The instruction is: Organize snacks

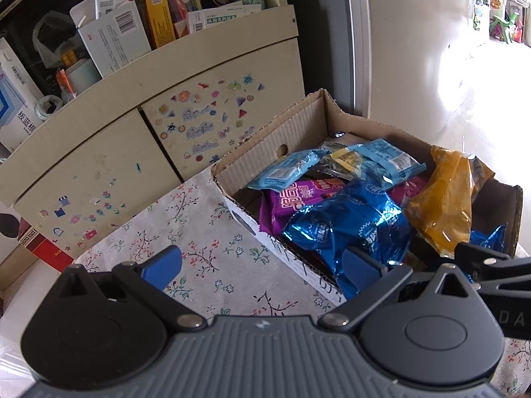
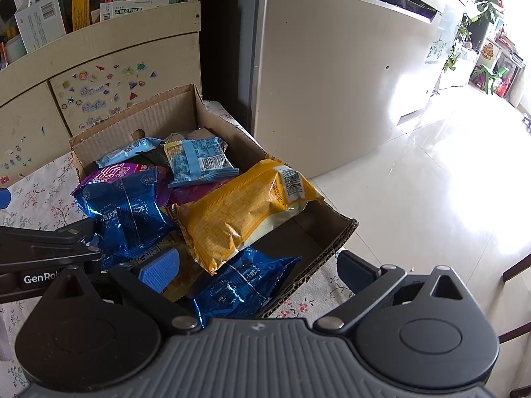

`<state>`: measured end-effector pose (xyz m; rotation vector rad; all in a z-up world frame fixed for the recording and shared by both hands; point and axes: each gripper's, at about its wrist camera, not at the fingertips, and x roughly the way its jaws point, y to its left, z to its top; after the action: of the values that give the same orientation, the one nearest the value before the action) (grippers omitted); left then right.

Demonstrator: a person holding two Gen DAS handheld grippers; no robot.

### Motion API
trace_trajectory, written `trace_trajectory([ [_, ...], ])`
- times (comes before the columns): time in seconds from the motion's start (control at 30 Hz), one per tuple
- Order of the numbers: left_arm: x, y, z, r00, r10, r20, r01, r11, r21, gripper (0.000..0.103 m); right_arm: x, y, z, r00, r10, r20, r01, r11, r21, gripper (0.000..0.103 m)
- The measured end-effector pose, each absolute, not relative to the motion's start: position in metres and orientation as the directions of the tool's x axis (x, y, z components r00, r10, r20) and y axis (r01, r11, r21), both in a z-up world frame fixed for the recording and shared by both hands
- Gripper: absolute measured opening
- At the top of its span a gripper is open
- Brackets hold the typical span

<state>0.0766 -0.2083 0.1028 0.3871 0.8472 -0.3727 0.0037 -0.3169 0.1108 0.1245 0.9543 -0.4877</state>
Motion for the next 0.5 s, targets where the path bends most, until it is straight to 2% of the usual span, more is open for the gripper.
trace_trajectory([
  [0.5,0.0723,-0.2020,0.1077,0.632,-0.138,-0.763,0.439,0.875,0.205,0.102,0.0015,-0.3105,0.1135,0.485,-0.355,-0.800,0.463,0.879,-0.109,0.103],
])
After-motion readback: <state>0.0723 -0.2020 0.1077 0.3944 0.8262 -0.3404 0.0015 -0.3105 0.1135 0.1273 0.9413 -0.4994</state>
